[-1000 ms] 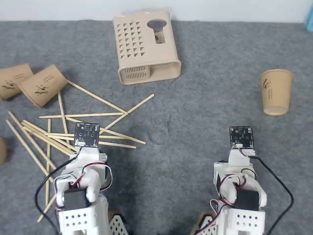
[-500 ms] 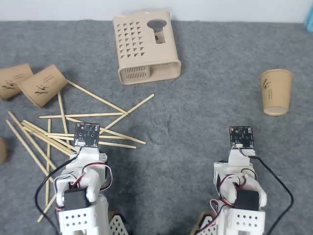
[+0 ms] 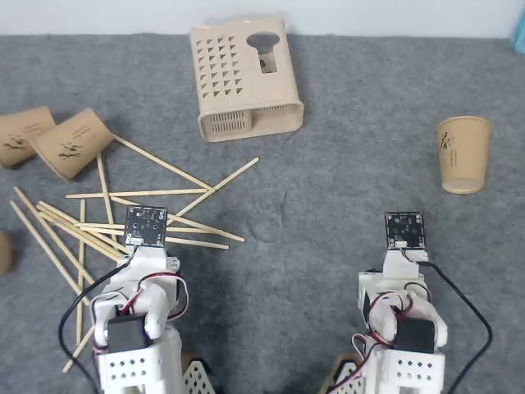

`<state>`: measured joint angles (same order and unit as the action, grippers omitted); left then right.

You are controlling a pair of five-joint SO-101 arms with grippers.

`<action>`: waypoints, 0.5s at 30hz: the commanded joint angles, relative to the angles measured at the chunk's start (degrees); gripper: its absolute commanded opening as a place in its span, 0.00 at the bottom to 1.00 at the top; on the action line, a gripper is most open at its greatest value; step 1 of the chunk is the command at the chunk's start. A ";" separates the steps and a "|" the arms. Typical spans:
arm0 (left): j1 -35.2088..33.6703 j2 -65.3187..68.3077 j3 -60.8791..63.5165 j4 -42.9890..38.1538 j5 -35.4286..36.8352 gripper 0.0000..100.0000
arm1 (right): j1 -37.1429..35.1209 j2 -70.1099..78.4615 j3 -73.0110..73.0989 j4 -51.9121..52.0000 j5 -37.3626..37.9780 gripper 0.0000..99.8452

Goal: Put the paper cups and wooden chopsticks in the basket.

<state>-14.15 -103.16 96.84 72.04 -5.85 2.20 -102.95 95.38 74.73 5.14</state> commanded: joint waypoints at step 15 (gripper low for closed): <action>0.44 -1.05 -3.03 -12.84 -0.09 0.02 | -1.71 -0.31 -8.53 -4.00 0.35 0.01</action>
<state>-14.15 -103.16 96.40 65.71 -5.85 2.11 -103.21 90.37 74.37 5.14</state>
